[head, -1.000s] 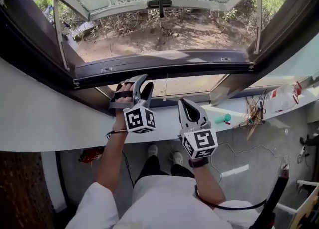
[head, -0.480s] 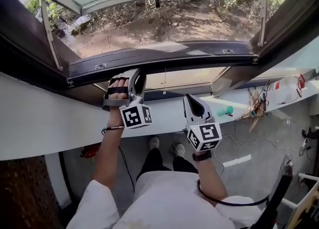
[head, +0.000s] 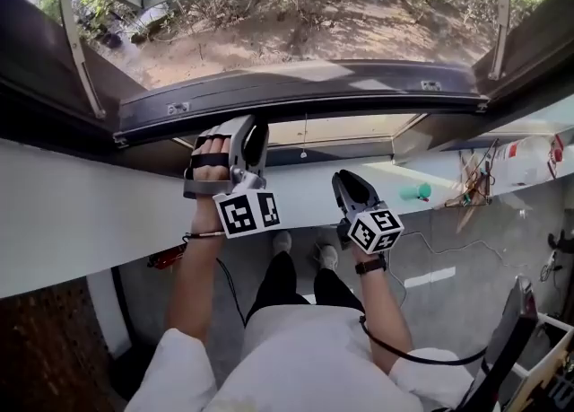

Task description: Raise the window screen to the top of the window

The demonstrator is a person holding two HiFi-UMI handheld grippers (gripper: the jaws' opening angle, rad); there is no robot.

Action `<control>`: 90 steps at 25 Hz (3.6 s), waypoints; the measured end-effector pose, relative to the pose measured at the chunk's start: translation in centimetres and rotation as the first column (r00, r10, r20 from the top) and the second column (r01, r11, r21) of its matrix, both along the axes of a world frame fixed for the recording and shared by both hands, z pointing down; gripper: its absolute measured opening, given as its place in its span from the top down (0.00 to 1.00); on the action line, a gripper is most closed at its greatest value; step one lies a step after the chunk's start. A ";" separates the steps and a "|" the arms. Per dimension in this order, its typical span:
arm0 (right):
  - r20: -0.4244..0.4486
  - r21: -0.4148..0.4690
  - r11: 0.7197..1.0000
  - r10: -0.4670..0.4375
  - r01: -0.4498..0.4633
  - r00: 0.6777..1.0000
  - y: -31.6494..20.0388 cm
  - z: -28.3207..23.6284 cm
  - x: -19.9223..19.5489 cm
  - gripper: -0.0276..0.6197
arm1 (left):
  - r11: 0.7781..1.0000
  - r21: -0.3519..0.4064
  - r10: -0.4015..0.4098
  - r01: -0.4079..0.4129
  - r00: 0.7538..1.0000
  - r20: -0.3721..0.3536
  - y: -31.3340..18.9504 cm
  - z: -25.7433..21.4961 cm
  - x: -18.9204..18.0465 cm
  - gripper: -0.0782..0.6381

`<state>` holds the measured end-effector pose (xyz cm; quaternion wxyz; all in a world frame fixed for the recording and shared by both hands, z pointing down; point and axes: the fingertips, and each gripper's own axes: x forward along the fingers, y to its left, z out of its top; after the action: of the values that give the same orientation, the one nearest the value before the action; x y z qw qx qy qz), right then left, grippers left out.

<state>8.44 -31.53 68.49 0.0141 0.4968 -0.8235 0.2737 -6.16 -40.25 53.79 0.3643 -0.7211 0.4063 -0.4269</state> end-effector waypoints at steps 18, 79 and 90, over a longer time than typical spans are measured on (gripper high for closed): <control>-0.230 -0.120 0.974 -0.218 0.195 0.948 -9.2 15.4 -8.4 0.75 | 0.999 0.026 -0.030 0.031 0.999 -0.027 -0.1 0.1 0.1 0.70; -0.354 -0.155 0.944 -0.329 0.292 0.875 2.0 18.4 -3.5 0.97 | 0.986 0.069 -0.165 0.155 0.972 0.168 -0.2 0.9 -0.1 0.77; -0.339 -0.177 0.945 -0.320 0.274 0.885 6.4 16.1 -2.1 0.97 | 0.986 0.030 -0.168 0.166 0.976 0.137 -0.1 0.8 0.0 0.77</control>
<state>6.30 -25.16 84.56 0.2386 0.4046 -0.8543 0.2224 -6.18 -40.35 54.57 0.3610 -0.6496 0.4429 -0.5015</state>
